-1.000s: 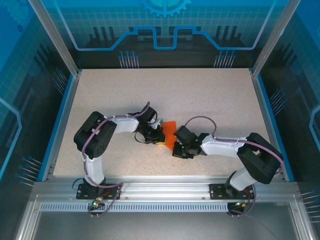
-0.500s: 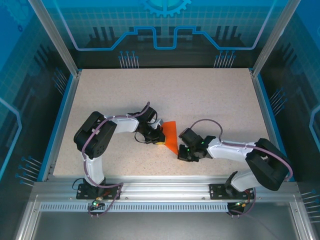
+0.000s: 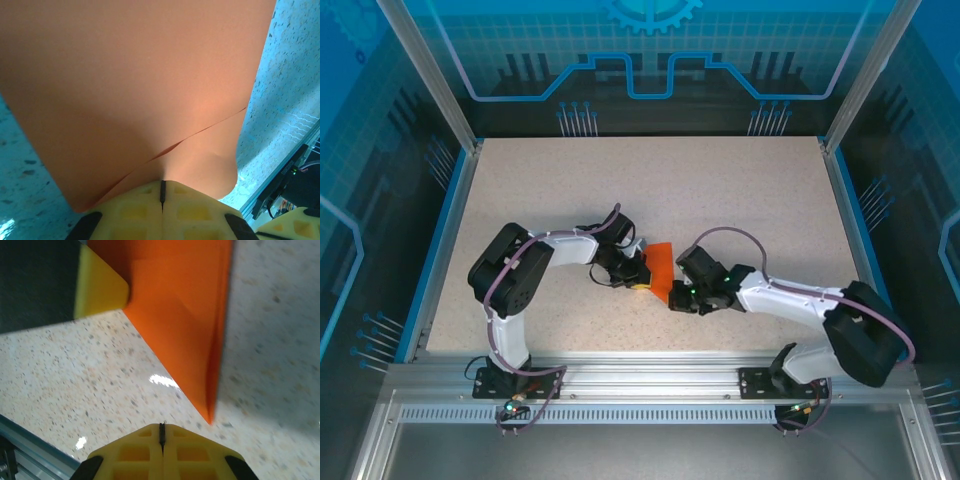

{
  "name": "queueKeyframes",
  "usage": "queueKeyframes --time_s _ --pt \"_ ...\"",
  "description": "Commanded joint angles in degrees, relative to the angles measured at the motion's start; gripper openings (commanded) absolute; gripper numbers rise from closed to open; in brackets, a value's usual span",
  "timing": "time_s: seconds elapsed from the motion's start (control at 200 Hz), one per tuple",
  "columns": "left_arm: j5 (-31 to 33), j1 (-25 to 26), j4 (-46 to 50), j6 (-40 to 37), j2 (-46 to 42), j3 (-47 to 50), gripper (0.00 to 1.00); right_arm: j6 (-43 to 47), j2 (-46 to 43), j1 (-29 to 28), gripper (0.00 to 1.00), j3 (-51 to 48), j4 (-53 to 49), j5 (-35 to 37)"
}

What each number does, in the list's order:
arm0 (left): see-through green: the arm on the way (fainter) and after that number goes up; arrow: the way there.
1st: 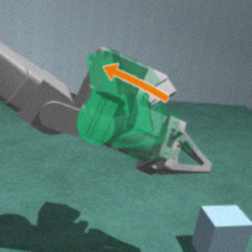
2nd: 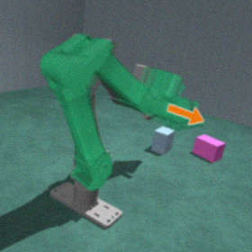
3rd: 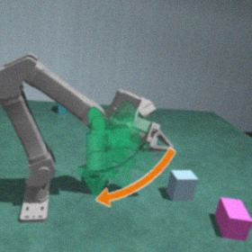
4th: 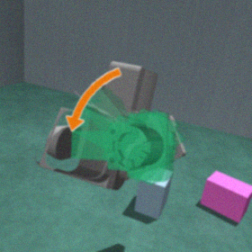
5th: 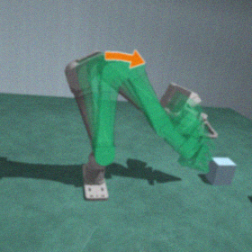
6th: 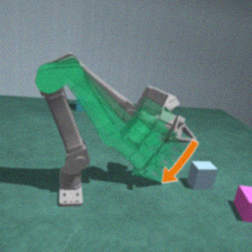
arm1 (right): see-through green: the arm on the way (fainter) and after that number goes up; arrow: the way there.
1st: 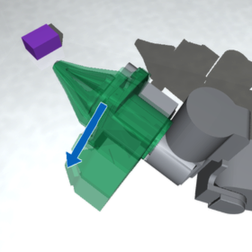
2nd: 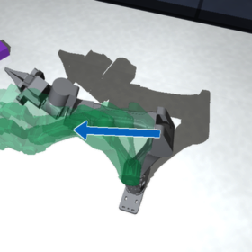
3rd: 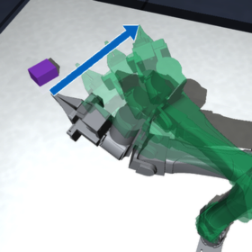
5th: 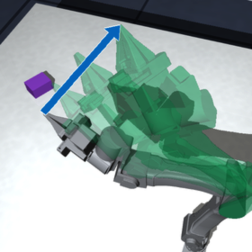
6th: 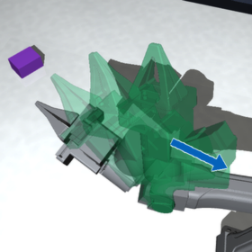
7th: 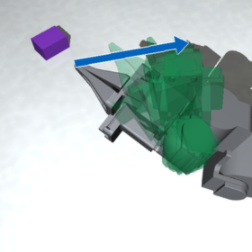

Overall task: Fold a paper plane with a square sheet of paper (fold left side to right side)
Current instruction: Third fold the triangle at the center of the table.

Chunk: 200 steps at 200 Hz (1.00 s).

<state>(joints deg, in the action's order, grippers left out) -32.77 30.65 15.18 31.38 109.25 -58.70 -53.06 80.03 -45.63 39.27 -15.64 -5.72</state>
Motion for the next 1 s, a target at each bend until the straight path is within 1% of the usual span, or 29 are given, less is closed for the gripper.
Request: queueKeyframes --time_s 0.0,0.105,0.22,0.435,0.565,0.805,0.995 --pt "6.21 0.46 3.28 -0.17 2.62 0.07 0.0 0.9 3.86 0.71 0.01 2.41 2.93 -1.54" --pt "6.14 0.39 3.27 -0.19 2.55 -0.06 0.0 0.47 6.24 1.53 0.0 2.85 2.56 -0.36" --pt "6.0 0.4 3.3 -0.3 2.63 -0.34 0.0 -0.16 7.87 2.84 0.0 1.96 4.1 -1.85" --pt "5.82 0.5 3.8 -0.57 2.46 -1.06 0.0 0.2 10.14 3.04 0.0 1.27 3.51 -3.73" --pt "5.93 0.5 4.37 -0.69 1.96 -1.59 0.0 0.06 11.08 3.15 0.0 1.12 1.0 -2.71" --pt "5.97 0.73 4.0 -1.82 -3.96 -1.51 0.07 0.19 13.14 3.26 0.0 1.34 -3.68 -0.81" --pt "4.22 2.95 3.02 -3.42 -7.29 -0.76 0.04 0.62 13.98 3.37 0.0 1.75 -5.18 -0.11"
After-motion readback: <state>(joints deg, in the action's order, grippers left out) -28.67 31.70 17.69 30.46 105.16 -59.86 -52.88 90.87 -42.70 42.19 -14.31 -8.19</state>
